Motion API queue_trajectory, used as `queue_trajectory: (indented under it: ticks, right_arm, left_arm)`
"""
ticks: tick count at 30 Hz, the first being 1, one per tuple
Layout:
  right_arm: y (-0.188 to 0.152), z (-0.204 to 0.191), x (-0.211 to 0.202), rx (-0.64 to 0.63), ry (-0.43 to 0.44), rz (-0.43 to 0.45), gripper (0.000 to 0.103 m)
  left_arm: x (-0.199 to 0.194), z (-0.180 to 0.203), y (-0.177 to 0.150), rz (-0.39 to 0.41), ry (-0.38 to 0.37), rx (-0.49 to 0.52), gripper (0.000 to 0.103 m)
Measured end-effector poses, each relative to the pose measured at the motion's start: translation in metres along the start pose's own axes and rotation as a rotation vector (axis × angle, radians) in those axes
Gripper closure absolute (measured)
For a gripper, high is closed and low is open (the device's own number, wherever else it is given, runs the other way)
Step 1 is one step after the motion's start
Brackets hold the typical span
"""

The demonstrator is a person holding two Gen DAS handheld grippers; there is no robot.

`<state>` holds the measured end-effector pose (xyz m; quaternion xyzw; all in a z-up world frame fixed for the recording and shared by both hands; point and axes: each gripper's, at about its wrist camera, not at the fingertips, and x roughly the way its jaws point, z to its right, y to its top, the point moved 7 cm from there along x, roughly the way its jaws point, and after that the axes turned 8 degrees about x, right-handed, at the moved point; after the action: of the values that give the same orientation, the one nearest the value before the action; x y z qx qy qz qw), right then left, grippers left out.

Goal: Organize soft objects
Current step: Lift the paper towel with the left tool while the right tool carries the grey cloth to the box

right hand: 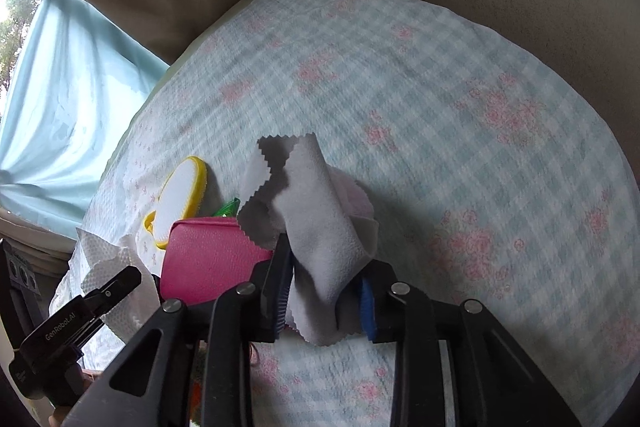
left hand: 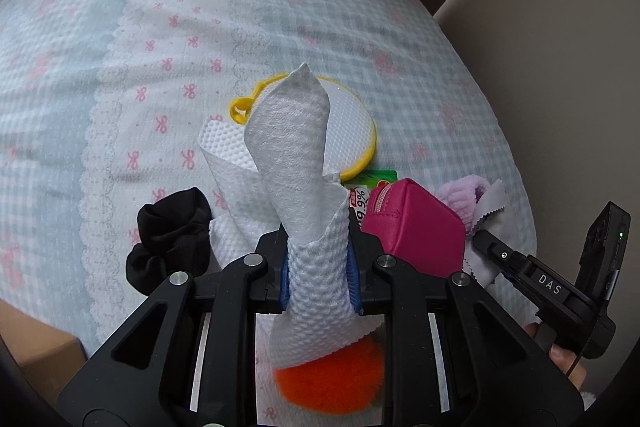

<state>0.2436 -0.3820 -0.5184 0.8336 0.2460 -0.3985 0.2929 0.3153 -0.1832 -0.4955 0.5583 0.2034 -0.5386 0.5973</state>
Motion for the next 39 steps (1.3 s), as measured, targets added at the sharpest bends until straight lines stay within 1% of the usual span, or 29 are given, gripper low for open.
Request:
queue_trajectory:
  ticks: [1, 3, 4, 7, 9, 11, 12, 14, 16, 19, 25, 29, 32, 36, 39]
  right_arm:
    - [-0.001, 0.001, 0.0, -0.007, -0.012, -0.002, 0.074]
    - [-0.004, 0.003, 0.001, -0.017, -0.032, -0.013, 0.063]
    - [-0.007, 0.004, 0.003, -0.021, -0.039, -0.02, 0.062]
    - [-0.015, 0.008, 0.005, -0.028, -0.054, -0.042, 0.062]
    - [-0.018, 0.009, 0.001, -0.04, -0.048, -0.015, 0.062]
    - [-0.02, 0.01, -0.003, -0.065, -0.068, 0.003, 0.062]
    - [-0.021, 0.01, -0.004, -0.079, -0.078, 0.004, 0.069]
    - [-0.024, 0.009, -0.005, -0.096, -0.071, -0.01, 0.083]
    - [-0.024, 0.008, -0.009, -0.098, -0.064, -0.001, 0.09]
    - [-0.022, 0.002, -0.019, -0.103, -0.053, 0.033, 0.094]
    - [-0.013, -0.01, -0.051, -0.111, -0.006, 0.104, 0.094]
    - [-0.004, -0.022, -0.079, -0.13, 0.013, 0.155, 0.094]
    - [0.001, -0.036, -0.106, -0.148, 0.031, 0.187, 0.094]
    - [0.004, -0.062, -0.147, -0.191, 0.056, 0.219, 0.094]
    - [0.004, -0.09, -0.179, -0.24, 0.077, 0.234, 0.094]
  left_arm:
    - [0.0, 0.001, -0.001, 0.0, -0.001, 0.001, 0.084]
    - [-0.001, 0.001, -0.002, 0.001, -0.003, 0.002, 0.084]
    - [-0.001, 0.001, -0.003, 0.001, -0.004, 0.004, 0.084]
    - [-0.002, 0.001, -0.006, 0.002, -0.004, 0.005, 0.084]
    - [-0.002, 0.001, -0.007, 0.001, -0.004, 0.008, 0.084]
    - [-0.003, 0.001, -0.009, 0.0, -0.004, 0.009, 0.084]
    - [-0.004, 0.001, -0.009, 0.0, -0.005, 0.01, 0.084]
    - [-0.005, 0.0, -0.009, 0.002, -0.005, 0.012, 0.084]
    - [-0.007, 0.0, -0.009, 0.006, -0.007, 0.011, 0.084]
    - [-0.013, 0.001, -0.009, 0.015, -0.009, 0.012, 0.084]
    - [-0.033, 0.005, -0.01, 0.043, -0.014, 0.023, 0.084]
    - [-0.057, 0.011, -0.006, 0.071, -0.017, 0.027, 0.084]
    - [-0.087, 0.018, 0.0, 0.105, -0.022, 0.029, 0.084]
    - [-0.14, 0.028, 0.009, 0.159, -0.023, 0.036, 0.084]
    - [-0.186, 0.032, 0.014, 0.196, -0.014, 0.035, 0.084]
